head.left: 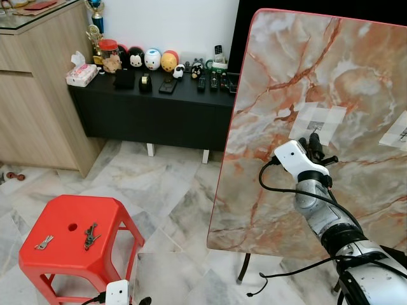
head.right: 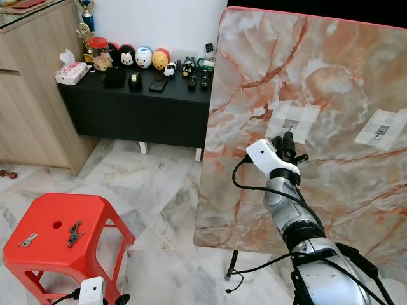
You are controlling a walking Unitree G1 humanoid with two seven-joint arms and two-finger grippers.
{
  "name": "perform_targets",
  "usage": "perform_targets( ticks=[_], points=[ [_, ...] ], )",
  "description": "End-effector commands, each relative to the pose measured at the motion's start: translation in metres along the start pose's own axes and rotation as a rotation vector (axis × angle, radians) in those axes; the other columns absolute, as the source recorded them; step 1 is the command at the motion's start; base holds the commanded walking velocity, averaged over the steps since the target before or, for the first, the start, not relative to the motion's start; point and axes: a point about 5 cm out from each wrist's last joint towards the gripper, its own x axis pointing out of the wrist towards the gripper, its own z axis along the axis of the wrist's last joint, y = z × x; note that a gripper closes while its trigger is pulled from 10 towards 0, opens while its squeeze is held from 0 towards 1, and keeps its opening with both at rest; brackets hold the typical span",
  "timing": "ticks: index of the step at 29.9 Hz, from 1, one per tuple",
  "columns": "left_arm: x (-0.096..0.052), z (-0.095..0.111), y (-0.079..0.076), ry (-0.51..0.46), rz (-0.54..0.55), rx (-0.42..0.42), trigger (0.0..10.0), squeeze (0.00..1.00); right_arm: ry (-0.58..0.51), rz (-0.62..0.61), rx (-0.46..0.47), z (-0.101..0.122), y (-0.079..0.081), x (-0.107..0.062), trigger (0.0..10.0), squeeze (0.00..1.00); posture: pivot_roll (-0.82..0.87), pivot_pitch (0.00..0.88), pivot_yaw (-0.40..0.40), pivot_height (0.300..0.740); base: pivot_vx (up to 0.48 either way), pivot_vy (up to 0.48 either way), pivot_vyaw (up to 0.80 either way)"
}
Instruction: Hang keys on a hook
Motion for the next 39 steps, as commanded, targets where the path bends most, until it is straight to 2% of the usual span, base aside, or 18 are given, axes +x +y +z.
perform_targets(
  ticks=[1, 5, 6, 7, 8, 12, 16, 17, 19, 20, 22, 23, 26, 29, 32, 34, 37, 39],
  points=[
    [-0.001, -0.005, -0.002, 0.015, -0.005, -0.006, 10.0, 0.00, -0.019, -0.016, 0.034, 0.003, -0.002, 0.000, 10.0, 1.00, 0.08, 0.000, -0.127, 0.740, 0.000, 0.000, 0.00],
    [-0.001, -0.005, -0.002, 0.016, -0.006, -0.005, 10.0, 0.00, -0.093, 0.033, 0.192, 0.010, 0.007, -0.012, 10.0, 1.00, 0.08, 0.000, -0.128, 0.740, 0.000, 0.000, 0.00],
    [-0.001, -0.005, -0.003, 0.016, -0.007, -0.005, 10.0, 0.00, -0.109, 0.096, 0.299, 0.012, 0.014, -0.020, 10.0, 0.92, 0.07, 0.000, -0.129, 0.740, 0.000, 0.000, 0.00],
    [-0.001, -0.005, -0.003, 0.016, -0.007, -0.005, 10.0, 0.00, -0.109, 0.096, 0.299, 0.012, 0.014, -0.020, 10.0, 0.92, 0.07, 0.000, -0.129, 0.740, 0.000, 0.000, 0.00],
    [-0.001, -0.005, -0.003, 0.016, -0.008, -0.004, 10.0, 0.00, -0.120, 0.143, 0.365, 0.011, 0.019, -0.028, 10.0, 0.00, 0.07, 0.000, -0.129, 0.740, 0.000, 0.000, 0.00],
    [-0.001, -0.005, -0.004, 0.017, -0.011, -0.002, 10.0, 0.00, -0.092, 0.245, 0.485, 0.002, 0.031, -0.047, 10.0, 0.00, 0.07, 0.000, -0.132, 0.740, 0.000, 0.000, 0.00],
    [0.000, -0.005, -0.005, 0.019, -0.018, 0.009, 10.0, 0.00, 0.091, 0.355, 0.599, -0.029, 0.051, -0.071, 10.0, 0.00, 0.07, 0.000, -0.133, 0.740, 0.000, 0.000, 0.00],
    [0.000, -0.005, -0.005, 0.019, -0.018, 0.009, 10.0, 0.00, 0.091, 0.355, 0.599, -0.029, 0.051, -0.071, 10.0, 0.00, 0.07, 0.000, -0.133, 0.740, 0.000, 0.000, 0.00],
    [0.000, -0.005, -0.006, 0.021, -0.022, 0.016, 10.0, 0.00, 0.289, 0.460, 0.730, -0.051, 0.071, -0.091, 10.0, 0.00, 0.06, 0.000, -0.131, 0.740, 0.000, 0.000, 0.00],
    [0.000, -0.005, -0.006, 0.021, -0.022, 0.016, 10.0, 0.00, 0.289, 0.460, 0.730, -0.051, 0.071, -0.091, 10.0, 0.00, 0.06, 0.000, -0.131, 0.740, 0.000, 0.000, 0.00],
    [0.000, -0.004, -0.006, 0.023, -0.022, 0.017, 10.0, 0.00, 0.466, 0.533, 0.808, -0.068, 0.087, -0.109, 10.0, 0.00, 0.07, 0.000, -0.133, 0.740, 0.000, 0.000, 0.00],
    [0.000, -0.004, -0.006, 0.023, -0.022, 0.017, 10.0, 0.00, 0.466, 0.533, 0.808, -0.068, 0.087, -0.109, 10.0, 0.00, 0.07, 0.000, -0.133, 0.740, 0.000, 0.000, 0.00],
    [0.000, -0.005, -0.006, 0.025, -0.019, 0.018, 10.0, 0.00, 0.601, 0.564, 0.839, -0.080, 0.097, -0.125, 10.0, 0.00, 0.07, 0.000, -0.132, 0.740, 0.000, 0.000, 0.00],
    [0.000, -0.005, -0.006, 0.032, -0.021, 0.023, 10.0, 0.00, 0.780, 0.581, 0.836, -0.100, 0.108, -0.156, 10.0, 0.00, 0.07, 0.000, -0.131, 0.740, 0.000, 0.000, 0.00],
    [0.000, -0.006, -0.007, 0.038, -0.024, 0.027, 10.0, 0.00, 0.848, 0.556, 0.843, -0.109, 0.108, -0.165, 10.0, 0.00, 0.08, 0.000, -0.129, 0.740, 0.000, 0.000, 0.00],
    [0.000, -0.006, -0.006, 0.046, -0.025, 0.036, 10.0, 0.00, 0.948, 0.543, 0.893, -0.123, 0.107, -0.185, 10.0, 0.00, 0.07, 0.000, -0.123, 0.740, 0.000, 0.000, 0.00],
    [0.000, -0.006, -0.004, 0.049, -0.021, 0.042, 10.0, 0.00, 1.104, 0.530, 0.874, -0.146, 0.104, -0.217, 10.0, 0.00, 0.07, 0.000, -0.119, 0.740, 0.000, 0.000, 0.00],
    [0.000, -0.007, -0.004, 0.055, -0.017, 0.048, 10.0, 0.00, 1.137, 0.504, 0.862, -0.151, 0.102, -0.223, 10.0, 0.00, 0.07, 0.000, -0.119, 0.740, 0.000, 0.000, 0.00]
  ],
)
